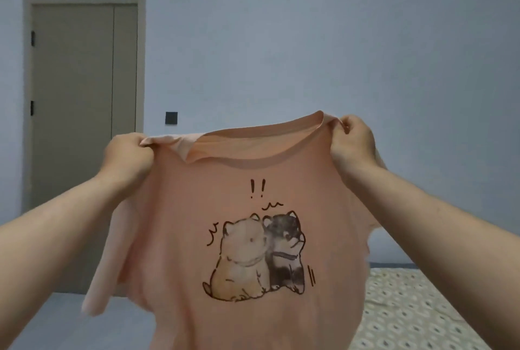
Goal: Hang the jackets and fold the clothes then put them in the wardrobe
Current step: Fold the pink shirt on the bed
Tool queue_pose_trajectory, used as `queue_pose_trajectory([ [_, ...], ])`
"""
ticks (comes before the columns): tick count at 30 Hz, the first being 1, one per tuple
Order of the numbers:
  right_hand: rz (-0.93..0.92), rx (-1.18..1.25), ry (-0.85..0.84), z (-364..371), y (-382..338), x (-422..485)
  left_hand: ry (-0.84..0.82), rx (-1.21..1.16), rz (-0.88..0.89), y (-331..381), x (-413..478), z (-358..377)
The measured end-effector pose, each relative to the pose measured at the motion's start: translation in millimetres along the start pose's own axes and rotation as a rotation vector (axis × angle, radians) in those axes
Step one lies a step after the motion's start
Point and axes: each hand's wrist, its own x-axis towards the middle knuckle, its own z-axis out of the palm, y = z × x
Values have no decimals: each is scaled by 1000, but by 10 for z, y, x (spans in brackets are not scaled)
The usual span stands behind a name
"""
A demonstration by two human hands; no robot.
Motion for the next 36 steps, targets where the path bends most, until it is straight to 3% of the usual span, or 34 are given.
queue_pose_trajectory([
  [10,-457,-162,308,-731,-808,300,323,-176,155,904,264,-304],
  [20,-584,-110,477,-1164,-1146,483,568,-524,231,1755,545,-642],
  [23,-512,-118,424,-1190,-1036,490,462,-425,236,1728,489,-484],
  [27,-364,-181,281,-1046,-513,331,192,-264,111,1296,241,9],
  [29,-280,-243,204,-901,-79,161,83,-173,112,959,-7,309],
  [34,-16,-399,-1,-541,1231,-457,-59,352,240,-17,-765,1054],
  [36,98,-460,-80,-397,1785,-741,-202,479,228,-386,-1092,1333],
])
